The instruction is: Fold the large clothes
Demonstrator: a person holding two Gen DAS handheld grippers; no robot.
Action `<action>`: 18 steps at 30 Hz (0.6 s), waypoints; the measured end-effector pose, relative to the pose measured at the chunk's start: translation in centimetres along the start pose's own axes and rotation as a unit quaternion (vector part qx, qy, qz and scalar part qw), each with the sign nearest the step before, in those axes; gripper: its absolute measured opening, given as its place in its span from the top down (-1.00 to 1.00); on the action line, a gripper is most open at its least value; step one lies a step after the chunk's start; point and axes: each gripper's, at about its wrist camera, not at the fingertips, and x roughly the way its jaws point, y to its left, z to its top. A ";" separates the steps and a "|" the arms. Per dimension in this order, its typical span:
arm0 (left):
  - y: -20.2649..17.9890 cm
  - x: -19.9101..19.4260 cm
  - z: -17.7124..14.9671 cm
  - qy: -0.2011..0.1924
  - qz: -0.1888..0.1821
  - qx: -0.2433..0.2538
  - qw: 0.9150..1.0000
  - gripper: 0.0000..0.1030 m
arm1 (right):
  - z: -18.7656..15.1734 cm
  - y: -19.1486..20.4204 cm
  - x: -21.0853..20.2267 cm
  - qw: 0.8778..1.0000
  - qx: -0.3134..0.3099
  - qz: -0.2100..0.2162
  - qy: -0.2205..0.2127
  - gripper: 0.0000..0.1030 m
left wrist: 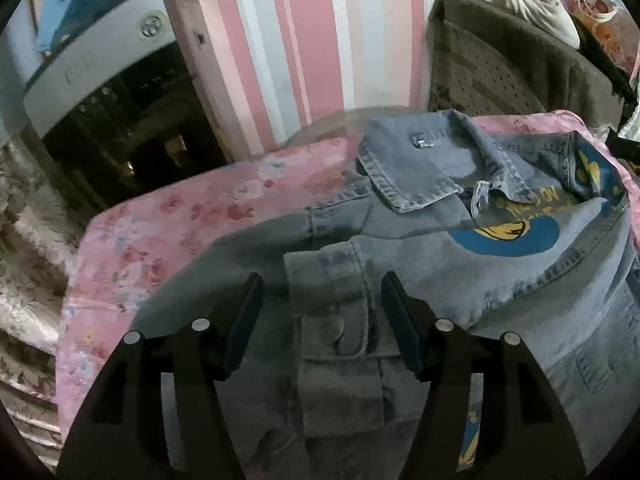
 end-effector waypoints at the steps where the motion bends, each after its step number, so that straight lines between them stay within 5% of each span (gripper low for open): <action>1: 0.0 0.3 0.2 0.005 -0.006 0.000 1.000 -0.01 | 0.2 0.3 0.8 1.000 -0.009 -0.004 0.011 -0.08; 2: -0.2 0.8 0.5 0.014 -0.021 -0.001 1.000 0.21 | 0.4 0.6 1.9 0.999 -0.015 -0.010 0.026 0.00; 5: -0.7 1.5 0.9 0.026 -0.016 0.002 1.000 0.41 | 0.1 0.6 3.9 0.998 -0.022 -0.010 0.055 0.71; 9: -0.9 0.6 1.1 0.004 -0.015 0.002 1.000 0.67 | -0.1 0.4 2.8 1.000 -0.004 0.002 0.018 0.80; 14: 1.9 -4.3 0.8 -0.095 0.021 -0.040 0.994 0.69 | 0.4 -1.9 1.5 0.993 0.086 0.069 -0.031 0.80; 18: 4.5 -1.2 0.3 -0.036 -0.005 -0.065 0.997 0.67 | 0.6 -0.1 4.8 0.998 0.051 0.018 0.010 0.73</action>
